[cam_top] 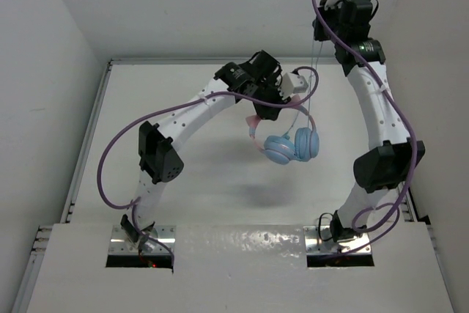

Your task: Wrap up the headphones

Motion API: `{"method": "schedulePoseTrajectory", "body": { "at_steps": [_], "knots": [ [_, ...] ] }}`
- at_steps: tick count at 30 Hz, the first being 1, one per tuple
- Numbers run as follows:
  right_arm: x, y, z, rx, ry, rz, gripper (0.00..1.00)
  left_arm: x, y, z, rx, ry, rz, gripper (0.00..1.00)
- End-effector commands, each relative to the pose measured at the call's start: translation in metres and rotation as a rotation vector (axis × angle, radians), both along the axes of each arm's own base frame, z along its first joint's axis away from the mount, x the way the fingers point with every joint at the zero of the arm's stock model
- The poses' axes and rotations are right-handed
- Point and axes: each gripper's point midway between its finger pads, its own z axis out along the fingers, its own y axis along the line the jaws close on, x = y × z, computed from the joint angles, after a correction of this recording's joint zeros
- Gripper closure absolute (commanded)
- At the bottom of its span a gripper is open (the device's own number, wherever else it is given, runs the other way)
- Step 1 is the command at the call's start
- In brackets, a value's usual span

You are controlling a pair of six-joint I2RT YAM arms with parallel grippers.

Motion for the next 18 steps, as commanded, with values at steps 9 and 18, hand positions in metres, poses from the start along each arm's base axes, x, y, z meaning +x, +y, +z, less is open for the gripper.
{"method": "schedulePoseTrajectory", "body": {
  "at_steps": [9,18],
  "knots": [
    [0.011,-0.009,-0.059,0.182,0.086,-0.15,1.0,-0.037,-0.032,0.04,-0.169,0.061,-0.159,1.0],
    [-0.012,-0.022,-0.113,0.269,0.171,-0.278,1.0,-0.033,-0.034,0.072,-0.236,0.036,-0.114,1.0]
  ]
}}
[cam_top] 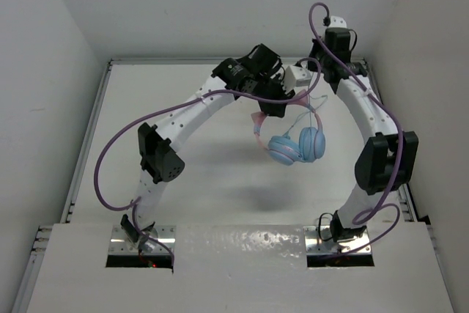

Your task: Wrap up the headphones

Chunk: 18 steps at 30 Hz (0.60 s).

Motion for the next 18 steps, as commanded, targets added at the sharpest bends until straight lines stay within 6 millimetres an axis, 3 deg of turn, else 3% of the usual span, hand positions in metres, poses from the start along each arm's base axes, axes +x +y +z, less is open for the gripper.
{"method": "schedulePoseTrajectory", "body": {
  "at_steps": [1,3,4,12,13,14,18],
  "knots": [
    [-0.012,-0.015,0.008,0.073,-0.087,-0.129,1.0,-0.014,-0.013,0.042,-0.107,-0.026,-0.036,1.0],
    [-0.021,-0.023,0.026,0.102,-0.168,-0.181,1.0,-0.001,-0.008,0.04,-0.093,-0.046,0.02,1.0],
    [-0.026,-0.025,0.015,0.099,-0.155,-0.193,1.0,0.002,-0.007,0.041,-0.096,-0.049,0.027,1.0],
    [-0.038,-0.039,-0.001,0.087,-0.122,-0.281,1.0,-0.001,-0.009,0.067,-0.167,-0.055,0.008,1.0],
    [-0.043,-0.042,-0.012,0.084,-0.107,-0.292,1.0,0.0,-0.008,0.069,-0.171,-0.058,0.013,1.0],
    [-0.046,-0.043,-0.006,0.094,-0.13,-0.3,1.0,0.003,-0.007,0.069,-0.172,-0.06,0.023,1.0],
    [-0.056,-0.046,-0.019,0.126,-0.122,-0.337,1.0,0.009,-0.006,0.072,-0.183,-0.068,0.047,1.0]
  ]
}}
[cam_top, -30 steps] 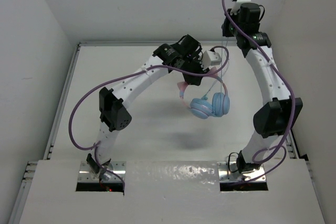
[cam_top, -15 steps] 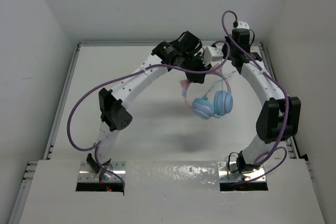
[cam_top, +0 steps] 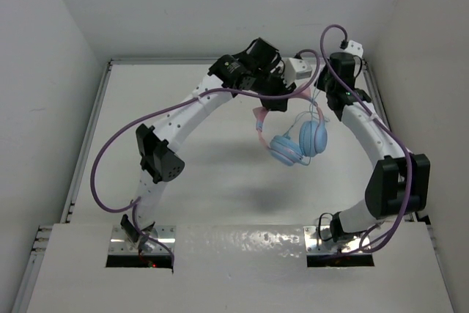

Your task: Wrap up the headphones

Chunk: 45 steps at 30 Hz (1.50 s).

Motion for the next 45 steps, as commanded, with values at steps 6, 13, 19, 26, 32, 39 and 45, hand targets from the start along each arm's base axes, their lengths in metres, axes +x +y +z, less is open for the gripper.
{"method": "schedulePoseTrajectory", "body": {
  "at_steps": [6,13,19,26,32,39,45],
  "knots": [
    [-0.015,-0.019,0.011,0.06,-0.097,-0.114,1.0,0.013,0.0,0.048,-0.127,-0.061,0.051,1.0],
    [-0.02,-0.019,0.015,0.075,-0.118,-0.103,1.0,0.019,0.004,0.048,-0.136,-0.047,0.068,1.0],
    [-0.018,-0.014,0.009,0.088,-0.107,-0.079,1.0,0.014,0.002,0.058,-0.166,-0.048,0.046,1.0],
    [0.004,0.065,0.008,0.227,-0.13,0.344,0.9,0.014,-0.005,0.113,-0.37,-0.028,0.02,1.0],
    [0.005,0.121,0.021,0.334,-0.25,0.613,0.55,0.044,0.015,0.174,-0.493,-0.135,0.192,1.0],
    [0.022,0.137,-0.016,0.267,-0.197,0.625,0.42,0.051,0.044,0.234,-0.604,-0.233,0.312,1.0],
    [0.043,0.14,-0.058,0.257,-0.123,0.613,0.35,0.046,0.06,0.262,-0.655,-0.28,0.339,1.0]
  ]
}}
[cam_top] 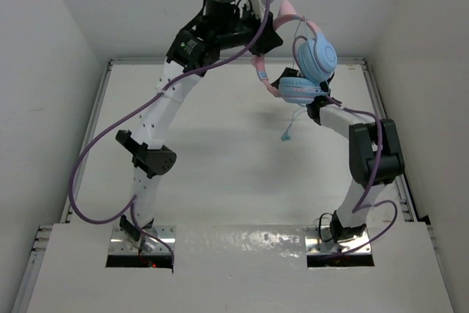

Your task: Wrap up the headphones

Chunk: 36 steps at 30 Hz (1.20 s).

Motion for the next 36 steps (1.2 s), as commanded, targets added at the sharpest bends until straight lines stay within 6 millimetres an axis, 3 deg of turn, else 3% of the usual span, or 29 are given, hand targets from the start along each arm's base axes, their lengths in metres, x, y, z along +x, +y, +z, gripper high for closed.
{"method": "schedulePoseTrajectory", "body": {
  "at_steps": [1,2,10,12,13,14,17,18,20,21,22,25,29,34,36],
  "knots": [
    [0.025,0.005,0.016,-0.022,-0.084,0.011,0.35,-0.028,0.025,0.09,-0.176,-0.135,0.021,1.0],
    [0.027,0.004,0.002,-0.031,-0.051,0.008,0.34,-0.027,0.026,0.09,-0.178,-0.135,0.021,1.0],
    [0.026,-0.007,-0.045,-0.132,0.06,-0.006,0.36,-0.02,0.039,0.102,-0.212,-0.141,0.06,1.0],
    [0.027,-0.006,-0.049,-0.124,0.072,-0.012,0.5,-0.018,0.04,0.101,-0.223,-0.124,0.07,1.0],
    [0.028,-0.004,-0.051,-0.113,0.078,-0.012,0.7,-0.013,0.042,0.1,-0.228,-0.112,0.083,1.0],
    [0.027,0.0,-0.051,-0.092,0.089,-0.014,0.79,-0.01,0.043,0.099,-0.247,-0.082,0.097,1.0],
    [0.017,0.021,-0.053,-0.064,0.11,0.013,0.97,0.017,0.061,0.09,-0.295,0.008,0.218,1.0],
    [0.005,0.038,-0.053,-0.064,0.106,0.046,1.0,0.038,0.081,0.088,-0.307,0.015,0.342,1.0],
    [-0.01,0.056,-0.052,-0.07,0.094,0.081,1.0,0.058,0.101,0.079,-0.334,0.071,0.46,1.0],
    [-0.03,0.075,-0.062,-0.086,0.11,0.12,1.0,0.073,0.123,0.076,-0.346,0.078,0.546,1.0],
    [-0.039,0.084,-0.055,-0.082,0.089,0.138,1.0,0.08,0.134,0.073,-0.355,0.089,0.588,1.0],
    [-0.085,0.119,-0.065,-0.102,0.107,0.229,1.0,0.106,0.179,0.069,-0.406,0.117,0.724,1.0],
    [-0.121,0.139,-0.064,-0.163,0.085,0.304,1.0,0.129,0.223,0.065,-0.401,0.075,0.86,1.0],
    [-0.152,0.142,-0.052,-0.253,0.053,0.366,1.0,0.151,0.268,0.057,-0.335,-0.019,1.02,1.0],
    [-0.165,0.142,-0.054,-0.295,0.069,0.401,1.0,0.156,0.276,0.059,-0.341,-0.044,1.049,1.0]
  ]
}}
